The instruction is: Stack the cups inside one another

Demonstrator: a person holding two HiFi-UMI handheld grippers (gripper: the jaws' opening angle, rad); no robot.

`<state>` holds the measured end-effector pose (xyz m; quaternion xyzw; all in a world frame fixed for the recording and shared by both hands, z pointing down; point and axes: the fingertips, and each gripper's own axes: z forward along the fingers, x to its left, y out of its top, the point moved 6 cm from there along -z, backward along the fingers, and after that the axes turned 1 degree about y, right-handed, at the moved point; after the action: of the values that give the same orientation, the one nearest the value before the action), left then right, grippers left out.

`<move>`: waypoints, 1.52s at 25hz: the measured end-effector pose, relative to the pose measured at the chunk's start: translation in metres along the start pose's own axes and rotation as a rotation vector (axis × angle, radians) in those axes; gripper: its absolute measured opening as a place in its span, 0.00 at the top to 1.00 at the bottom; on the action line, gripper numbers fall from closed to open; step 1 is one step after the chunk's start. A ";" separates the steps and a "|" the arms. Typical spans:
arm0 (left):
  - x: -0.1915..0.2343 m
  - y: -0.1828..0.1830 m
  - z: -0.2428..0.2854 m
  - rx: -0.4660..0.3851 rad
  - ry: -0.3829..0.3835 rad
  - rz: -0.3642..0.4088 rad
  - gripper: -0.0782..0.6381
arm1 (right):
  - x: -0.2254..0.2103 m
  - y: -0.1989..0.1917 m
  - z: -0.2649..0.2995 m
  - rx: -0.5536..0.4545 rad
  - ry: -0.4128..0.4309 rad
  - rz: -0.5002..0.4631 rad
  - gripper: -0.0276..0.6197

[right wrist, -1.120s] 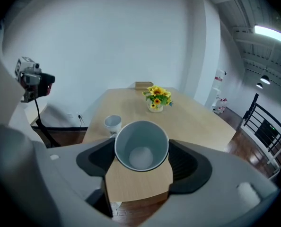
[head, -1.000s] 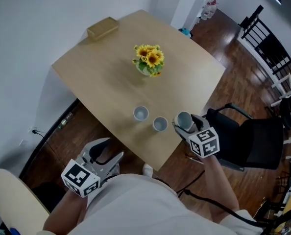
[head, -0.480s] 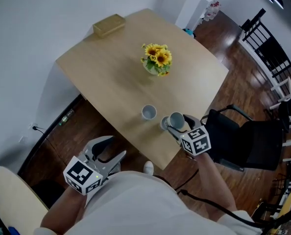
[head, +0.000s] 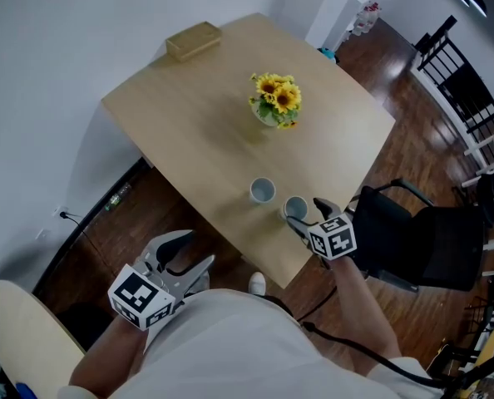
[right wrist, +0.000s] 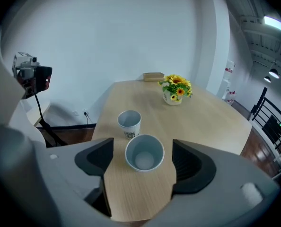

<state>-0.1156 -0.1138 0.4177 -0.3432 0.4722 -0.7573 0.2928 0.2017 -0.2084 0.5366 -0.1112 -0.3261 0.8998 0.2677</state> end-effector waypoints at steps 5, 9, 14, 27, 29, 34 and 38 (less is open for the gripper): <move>0.002 0.002 0.000 -0.001 -0.014 0.002 0.58 | 0.009 0.010 -0.021 -0.040 -0.017 0.000 0.36; 0.004 0.000 0.005 -0.002 -0.044 0.024 0.58 | 0.023 0.024 -0.034 -0.070 -0.025 -0.030 0.36; 0.005 0.000 0.003 -0.020 -0.069 0.016 0.56 | 0.044 0.044 -0.014 -0.044 0.000 -0.117 0.35; 0.050 -0.009 -0.042 -0.010 0.001 -0.008 0.55 | 0.039 0.062 0.098 0.258 0.018 -0.224 0.32; 0.056 -0.011 -0.047 -0.010 0.011 -0.014 0.55 | 0.037 0.058 0.107 0.312 0.018 -0.231 0.32; 0.069 -0.013 -0.055 -0.014 0.028 -0.027 0.55 | 0.038 0.058 0.119 0.361 0.034 -0.246 0.32; 0.077 -0.014 -0.055 -0.015 0.030 -0.031 0.55 | 0.039 0.063 0.123 0.349 0.037 -0.261 0.43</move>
<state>-0.2070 -0.1393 0.4323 -0.3415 0.4768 -0.7632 0.2713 0.0972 -0.2922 0.5886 -0.0366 -0.1721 0.8981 0.4030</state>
